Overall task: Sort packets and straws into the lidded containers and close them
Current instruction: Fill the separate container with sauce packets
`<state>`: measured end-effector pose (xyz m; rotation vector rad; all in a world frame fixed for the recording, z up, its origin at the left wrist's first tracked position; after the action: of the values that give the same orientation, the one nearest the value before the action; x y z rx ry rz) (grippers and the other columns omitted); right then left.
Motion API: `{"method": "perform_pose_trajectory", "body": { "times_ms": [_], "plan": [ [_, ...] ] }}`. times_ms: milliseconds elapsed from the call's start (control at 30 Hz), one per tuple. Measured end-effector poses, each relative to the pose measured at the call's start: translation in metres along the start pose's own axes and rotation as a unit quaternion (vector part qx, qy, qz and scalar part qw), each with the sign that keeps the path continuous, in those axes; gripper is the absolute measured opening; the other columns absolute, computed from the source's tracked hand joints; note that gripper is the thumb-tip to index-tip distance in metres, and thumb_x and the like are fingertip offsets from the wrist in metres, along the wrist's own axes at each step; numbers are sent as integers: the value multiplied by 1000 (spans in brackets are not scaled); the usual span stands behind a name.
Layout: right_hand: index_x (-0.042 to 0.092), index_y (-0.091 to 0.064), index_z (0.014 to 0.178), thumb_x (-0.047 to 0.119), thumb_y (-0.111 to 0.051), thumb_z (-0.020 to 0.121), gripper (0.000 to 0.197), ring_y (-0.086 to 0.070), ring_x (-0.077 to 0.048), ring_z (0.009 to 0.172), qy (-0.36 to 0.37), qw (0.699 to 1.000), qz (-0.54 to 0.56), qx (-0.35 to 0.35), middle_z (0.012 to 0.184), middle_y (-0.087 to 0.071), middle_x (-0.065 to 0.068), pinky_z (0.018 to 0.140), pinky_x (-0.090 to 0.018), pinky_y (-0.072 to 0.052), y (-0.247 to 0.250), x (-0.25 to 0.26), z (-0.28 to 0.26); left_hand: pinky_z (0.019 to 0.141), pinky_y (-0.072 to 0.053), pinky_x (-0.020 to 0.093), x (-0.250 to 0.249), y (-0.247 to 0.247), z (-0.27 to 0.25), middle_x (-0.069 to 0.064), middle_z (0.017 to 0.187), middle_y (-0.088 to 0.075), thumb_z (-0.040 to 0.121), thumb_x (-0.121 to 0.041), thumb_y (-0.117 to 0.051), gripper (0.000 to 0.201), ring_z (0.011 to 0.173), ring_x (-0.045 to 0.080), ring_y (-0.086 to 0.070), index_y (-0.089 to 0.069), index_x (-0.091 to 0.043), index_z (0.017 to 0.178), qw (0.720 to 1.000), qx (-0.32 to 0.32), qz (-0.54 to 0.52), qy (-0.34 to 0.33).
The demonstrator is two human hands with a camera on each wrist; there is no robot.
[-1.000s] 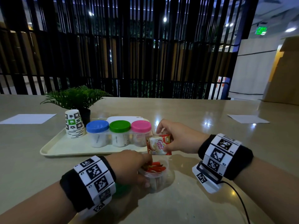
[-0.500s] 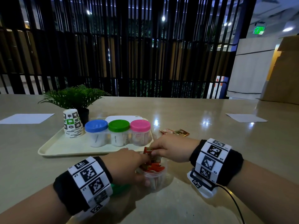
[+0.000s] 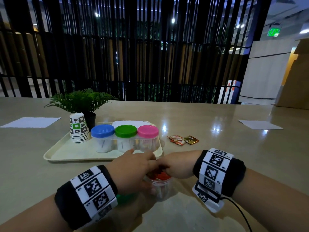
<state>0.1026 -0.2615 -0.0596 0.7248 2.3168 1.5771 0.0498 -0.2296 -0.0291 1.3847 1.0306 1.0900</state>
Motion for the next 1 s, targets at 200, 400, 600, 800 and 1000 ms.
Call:
{"method": "perform_pose_trajectory", "body": {
  "times_ms": [200,400,600,800,1000],
  "plan": [
    [16,-58,122,19,-42,99,28,-60,-21,97,14,999,-23,-33,111,-64,-5,92,-38,-50,6,2,2,117,-19,37,8,-3,0,-9,135,-54,88,-49,-61,52,123,11,-50,-35,-31,130,998,19,-41,46],
    [19,-62,121,18,-44,99,29,-60,-20,98,26,997,-32,-60,111,-66,-3,90,-38,-50,12,3,0,119,-19,40,12,-10,1,-9,134,-56,88,-52,-60,51,121,11,-52,-36,-31,127,994,47,-71,64],
    [18,-61,108,23,-43,100,21,-57,-17,91,5,994,36,-103,98,-62,1,80,-30,-47,16,-7,5,120,-11,43,11,-10,2,-9,139,-51,88,-54,-57,60,128,11,-47,-32,-31,138,994,58,-58,65],
    [17,-66,105,21,-45,98,22,-58,-15,87,33,993,57,-98,97,-65,-1,80,-30,-47,15,-8,5,115,-28,38,7,-13,9,-11,136,-52,85,-51,-65,63,123,10,-48,-37,-33,138,990,80,-104,44],
    [17,-69,102,21,-50,96,21,-59,-14,83,58,989,36,-133,92,-66,1,75,-29,-48,21,-4,4,97,-48,28,13,-19,17,-9,128,-57,83,-38,-71,57,110,9,-56,-42,-29,132,986,76,-144,49]
  ]
}}
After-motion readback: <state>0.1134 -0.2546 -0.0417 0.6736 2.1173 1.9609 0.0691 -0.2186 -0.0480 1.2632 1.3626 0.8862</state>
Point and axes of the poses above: each hand's wrist, its own z-axis towards the middle knuckle, its own y-axis out of the back of the hand, x = y × z, the point moved 10 cm from there along z, towards the middle knuckle
